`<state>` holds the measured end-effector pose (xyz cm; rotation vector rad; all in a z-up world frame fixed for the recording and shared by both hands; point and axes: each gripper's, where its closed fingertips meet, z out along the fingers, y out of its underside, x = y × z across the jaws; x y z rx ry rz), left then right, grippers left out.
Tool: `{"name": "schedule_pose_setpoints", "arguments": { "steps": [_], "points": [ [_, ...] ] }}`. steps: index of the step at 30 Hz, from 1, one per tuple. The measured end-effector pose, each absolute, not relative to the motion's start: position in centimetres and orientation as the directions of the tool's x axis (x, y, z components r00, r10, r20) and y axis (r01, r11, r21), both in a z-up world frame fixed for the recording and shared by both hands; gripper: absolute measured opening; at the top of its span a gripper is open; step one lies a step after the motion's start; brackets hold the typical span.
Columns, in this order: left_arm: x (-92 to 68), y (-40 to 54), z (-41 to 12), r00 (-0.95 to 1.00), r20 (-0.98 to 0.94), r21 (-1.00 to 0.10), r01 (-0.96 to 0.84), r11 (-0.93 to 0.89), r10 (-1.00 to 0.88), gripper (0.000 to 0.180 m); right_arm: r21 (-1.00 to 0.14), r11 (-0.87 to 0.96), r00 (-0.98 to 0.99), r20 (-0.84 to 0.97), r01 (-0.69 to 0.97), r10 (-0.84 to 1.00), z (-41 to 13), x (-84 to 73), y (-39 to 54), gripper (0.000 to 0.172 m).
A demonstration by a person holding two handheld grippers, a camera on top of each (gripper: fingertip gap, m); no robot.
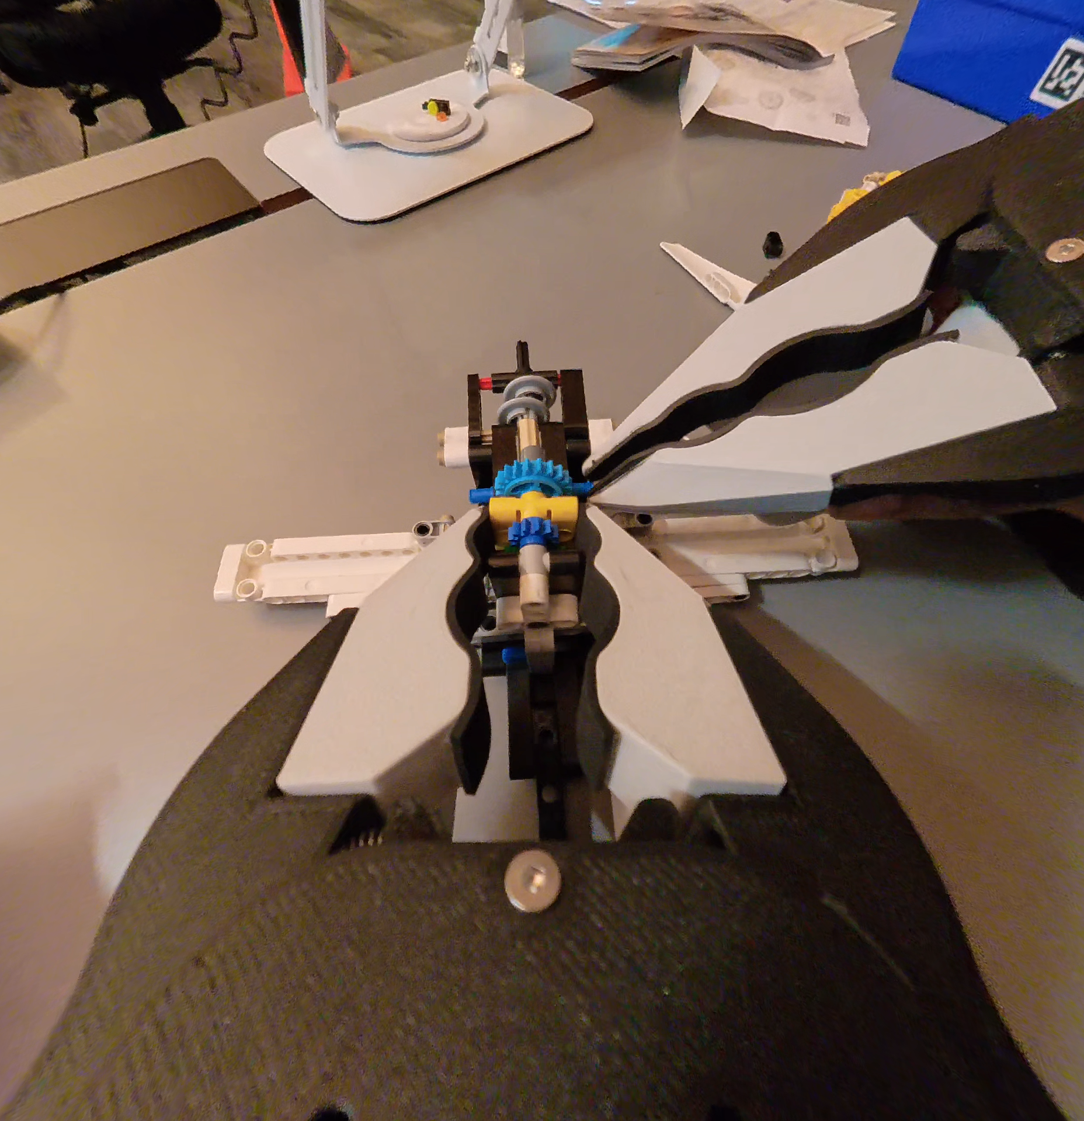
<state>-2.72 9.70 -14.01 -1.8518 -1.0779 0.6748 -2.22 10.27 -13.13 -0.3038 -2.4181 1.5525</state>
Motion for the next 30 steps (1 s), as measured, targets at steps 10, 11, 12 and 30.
{"name": "schedule_pose_setpoints", "arguments": {
  "steps": [10,11,12,30],
  "points": [
    [-2.4,9.8,-14.0,0.504,-0.064,-0.874,0.388,-0.292,0.861,0.025,-0.883,0.444,-0.957,-0.021,0.155,0.291,-13.4,-2.3,10.3,0.002],
    [-2.1,10.0,-14.0,0.520,-0.054,-0.873,0.390,-0.293,0.852,0.027,-0.876,0.450,-0.958,-0.046,0.174,0.282,-13.4,-2.2,10.3,0.002],
    [-1.8,10.2,-13.9,0.538,-0.029,-0.873,0.396,-0.283,0.842,0.032,-0.868,0.457,-0.958,-0.070,0.196,0.278,-13.5,-2.2,10.4,0.002],
    [-2.0,9.2,-15.4,0.531,-0.121,-0.806,0.441,-0.395,0.839,0.030,-0.724,0.633,-0.943,-0.071,0.274,0.326,-15.0,-3.0,9.9,0.002]
  ]
}}
